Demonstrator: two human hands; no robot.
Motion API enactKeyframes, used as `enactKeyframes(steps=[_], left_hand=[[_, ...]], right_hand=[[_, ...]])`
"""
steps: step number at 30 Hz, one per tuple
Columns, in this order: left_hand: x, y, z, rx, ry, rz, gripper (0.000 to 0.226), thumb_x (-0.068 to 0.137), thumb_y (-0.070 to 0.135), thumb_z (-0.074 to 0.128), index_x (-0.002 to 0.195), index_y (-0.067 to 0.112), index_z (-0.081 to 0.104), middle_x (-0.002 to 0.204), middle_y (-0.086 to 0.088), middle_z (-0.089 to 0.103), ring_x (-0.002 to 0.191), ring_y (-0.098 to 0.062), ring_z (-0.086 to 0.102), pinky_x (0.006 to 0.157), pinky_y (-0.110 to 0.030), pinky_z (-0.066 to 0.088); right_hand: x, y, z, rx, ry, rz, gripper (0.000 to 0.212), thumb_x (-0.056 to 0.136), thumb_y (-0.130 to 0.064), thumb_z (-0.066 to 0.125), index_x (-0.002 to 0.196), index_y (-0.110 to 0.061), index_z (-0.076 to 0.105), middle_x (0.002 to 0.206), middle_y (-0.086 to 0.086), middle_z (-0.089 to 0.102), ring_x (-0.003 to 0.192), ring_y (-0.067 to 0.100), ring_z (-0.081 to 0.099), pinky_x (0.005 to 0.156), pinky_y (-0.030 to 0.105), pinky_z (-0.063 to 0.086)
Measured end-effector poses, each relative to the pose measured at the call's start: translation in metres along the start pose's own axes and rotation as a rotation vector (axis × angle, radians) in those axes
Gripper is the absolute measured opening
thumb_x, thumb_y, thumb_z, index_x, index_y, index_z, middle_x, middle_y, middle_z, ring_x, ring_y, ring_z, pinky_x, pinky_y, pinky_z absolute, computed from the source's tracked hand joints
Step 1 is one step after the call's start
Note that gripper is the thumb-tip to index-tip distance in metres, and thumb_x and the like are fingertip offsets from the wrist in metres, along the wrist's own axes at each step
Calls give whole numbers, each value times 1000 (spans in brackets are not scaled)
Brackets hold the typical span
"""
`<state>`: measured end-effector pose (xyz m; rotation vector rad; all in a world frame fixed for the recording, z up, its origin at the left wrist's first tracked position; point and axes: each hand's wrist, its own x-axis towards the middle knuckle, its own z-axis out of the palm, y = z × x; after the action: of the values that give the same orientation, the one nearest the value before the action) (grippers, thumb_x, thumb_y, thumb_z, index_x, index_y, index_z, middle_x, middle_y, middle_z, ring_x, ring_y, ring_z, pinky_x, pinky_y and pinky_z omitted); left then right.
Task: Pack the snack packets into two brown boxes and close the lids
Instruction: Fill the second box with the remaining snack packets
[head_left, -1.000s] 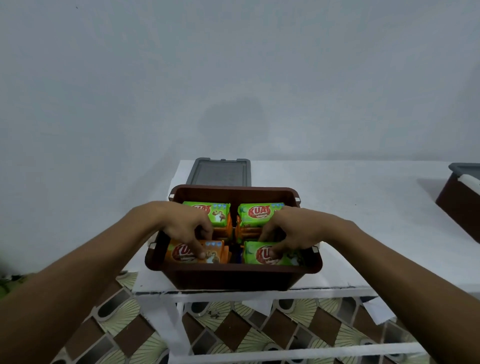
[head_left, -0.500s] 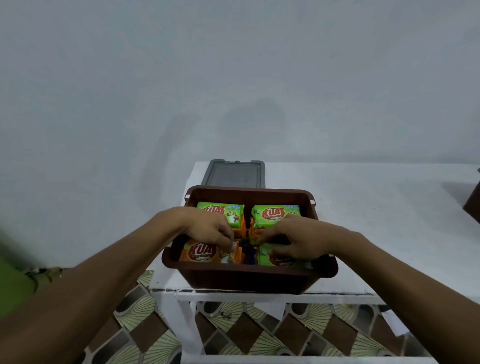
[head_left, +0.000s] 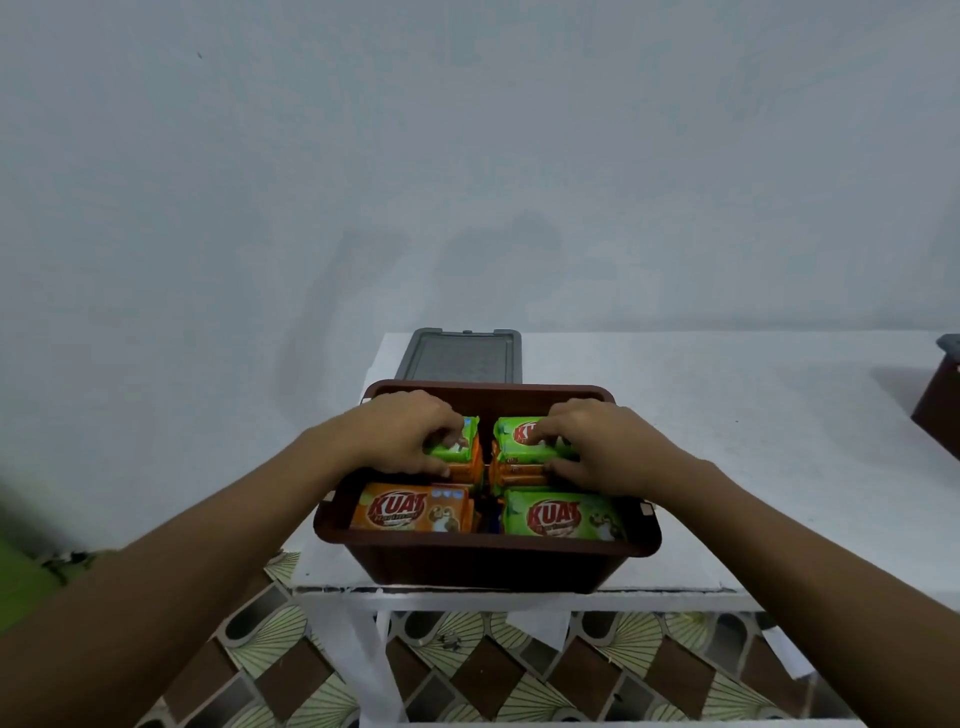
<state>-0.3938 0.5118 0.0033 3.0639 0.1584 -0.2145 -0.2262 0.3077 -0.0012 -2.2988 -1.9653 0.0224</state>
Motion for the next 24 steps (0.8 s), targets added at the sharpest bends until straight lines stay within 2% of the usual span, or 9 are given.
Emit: enactKeyframes(steps=[3,8,16,19,24], left_hand=[[2,-5,9,154,55,-34,35,80,47,71,95,30,44,102,11,53,90,-7,49,70,-24,38],[1,-15,10,169,83,-90,43,78,53,71,93,35,35,106,11,55,90,-6,47,69,-23,34],[4,-10,14,132,133,-169,48,74,56,72,102,31,43,111,9,57,92,-7,48,71,-23,34],[8,-3,15,149,158,-173,52,76,55,70,114,27,49,112,6,59,96,-12,55,71,-25,37],[15,5,18,158,163,-159,58,76,56,70,121,27,47,115,6,58,100,-14,56,77,-29,46]], right_hand=[[2,2,3,-81,-17,64,38,89,-35,62,126,-30,55,118,-6,57,103,14,55,74,23,42],[8,4,4,-104,-33,113,36,91,-24,61,126,-22,53,122,0,59,111,20,54,80,26,41],[7,14,2,-101,-39,90,38,91,-28,62,128,-22,53,123,0,60,110,18,55,81,24,42],[3,20,0,-105,-45,99,40,91,-28,63,129,-24,53,124,-1,59,111,18,55,84,26,44],[-3,30,3,-123,-33,124,42,87,-31,66,126,-25,53,122,-2,59,109,17,54,78,23,42]])
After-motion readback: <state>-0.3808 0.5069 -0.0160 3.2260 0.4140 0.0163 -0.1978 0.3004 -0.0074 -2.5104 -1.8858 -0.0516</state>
